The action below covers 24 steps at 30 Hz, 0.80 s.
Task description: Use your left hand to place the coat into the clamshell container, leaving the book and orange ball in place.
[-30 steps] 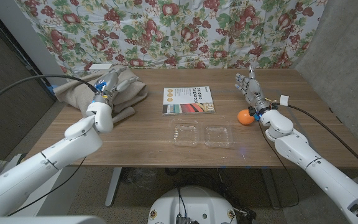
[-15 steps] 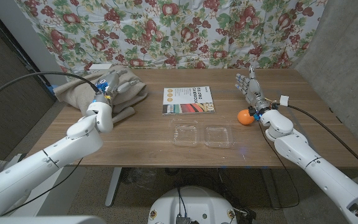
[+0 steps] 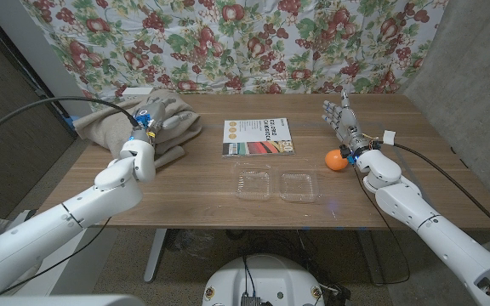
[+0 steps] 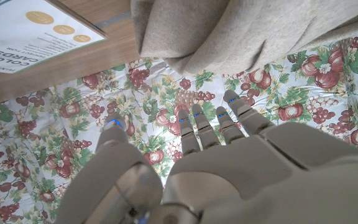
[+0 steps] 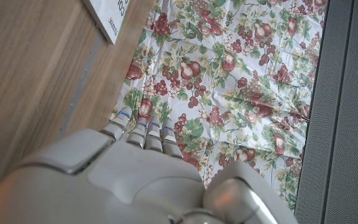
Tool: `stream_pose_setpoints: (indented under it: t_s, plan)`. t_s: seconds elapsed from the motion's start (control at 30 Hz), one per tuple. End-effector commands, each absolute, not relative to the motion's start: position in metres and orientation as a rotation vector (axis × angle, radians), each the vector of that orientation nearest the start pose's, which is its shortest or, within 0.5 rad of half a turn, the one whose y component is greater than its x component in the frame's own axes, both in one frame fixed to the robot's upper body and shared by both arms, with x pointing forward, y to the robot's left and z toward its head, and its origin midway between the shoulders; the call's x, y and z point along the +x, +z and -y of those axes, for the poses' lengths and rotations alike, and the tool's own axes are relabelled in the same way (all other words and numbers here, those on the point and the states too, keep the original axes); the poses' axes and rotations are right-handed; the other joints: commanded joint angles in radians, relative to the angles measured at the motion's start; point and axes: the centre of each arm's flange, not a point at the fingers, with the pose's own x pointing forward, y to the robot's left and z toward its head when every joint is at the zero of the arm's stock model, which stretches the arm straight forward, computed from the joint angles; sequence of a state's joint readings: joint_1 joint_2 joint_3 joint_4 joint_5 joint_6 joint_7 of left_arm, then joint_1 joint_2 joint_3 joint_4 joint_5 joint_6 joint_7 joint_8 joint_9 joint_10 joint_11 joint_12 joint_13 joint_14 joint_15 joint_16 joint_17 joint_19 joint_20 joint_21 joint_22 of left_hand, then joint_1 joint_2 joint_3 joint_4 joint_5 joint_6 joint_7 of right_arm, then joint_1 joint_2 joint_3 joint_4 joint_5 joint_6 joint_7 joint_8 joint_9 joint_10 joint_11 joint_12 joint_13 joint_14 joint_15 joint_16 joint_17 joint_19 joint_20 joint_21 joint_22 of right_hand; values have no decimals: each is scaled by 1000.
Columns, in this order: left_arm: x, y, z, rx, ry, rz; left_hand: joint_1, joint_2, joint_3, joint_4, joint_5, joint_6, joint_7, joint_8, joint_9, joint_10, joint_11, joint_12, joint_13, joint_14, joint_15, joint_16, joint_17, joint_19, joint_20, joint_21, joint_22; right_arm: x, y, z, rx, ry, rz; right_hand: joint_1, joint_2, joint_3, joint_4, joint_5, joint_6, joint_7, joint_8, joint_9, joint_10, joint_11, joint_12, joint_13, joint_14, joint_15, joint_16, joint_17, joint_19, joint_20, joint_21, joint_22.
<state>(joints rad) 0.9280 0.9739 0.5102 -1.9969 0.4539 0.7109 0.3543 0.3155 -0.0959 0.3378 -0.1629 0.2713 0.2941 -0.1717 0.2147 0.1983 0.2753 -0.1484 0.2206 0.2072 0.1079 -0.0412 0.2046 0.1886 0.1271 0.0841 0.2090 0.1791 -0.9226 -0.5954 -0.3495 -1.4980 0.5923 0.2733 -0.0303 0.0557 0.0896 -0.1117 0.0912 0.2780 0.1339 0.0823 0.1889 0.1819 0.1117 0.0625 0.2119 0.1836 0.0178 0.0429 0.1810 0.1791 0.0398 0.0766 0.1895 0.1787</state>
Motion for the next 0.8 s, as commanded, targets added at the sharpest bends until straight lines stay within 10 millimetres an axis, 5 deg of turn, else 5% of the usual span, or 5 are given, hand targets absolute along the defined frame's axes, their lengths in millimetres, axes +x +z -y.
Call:
stream_pose_setpoints:
  t_s: [0.03, 0.8]
  plan:
    - [550, 34, -323, 1405, 563, 474, 13, -2, 7, -1, 8, -5, 0, -3, 3, -4, 3, -5, 3, 6, -40, 0, 2, 6, 0, 3, 5, 616, -8, 283, -52, 224, 661, -1, -1, 0, 4, 0, 8, -3, 2, 3, 3, 3, 4, 4, -2, -7, 5, 4, 0, 4, 9, 3]
    - [542, 32, -336, 1427, 590, 445, 32, -5, 14, -2, 19, -1, -3, -1, 4, -1, -1, -3, 3, 6, -43, -1, 2, 8, -2, 2, 6, 615, -8, 282, -52, 229, 657, 0, 1, 2, 4, 0, 8, -3, 3, 3, 4, 4, 4, 4, -2, -7, 5, 4, 0, 4, 9, 3]
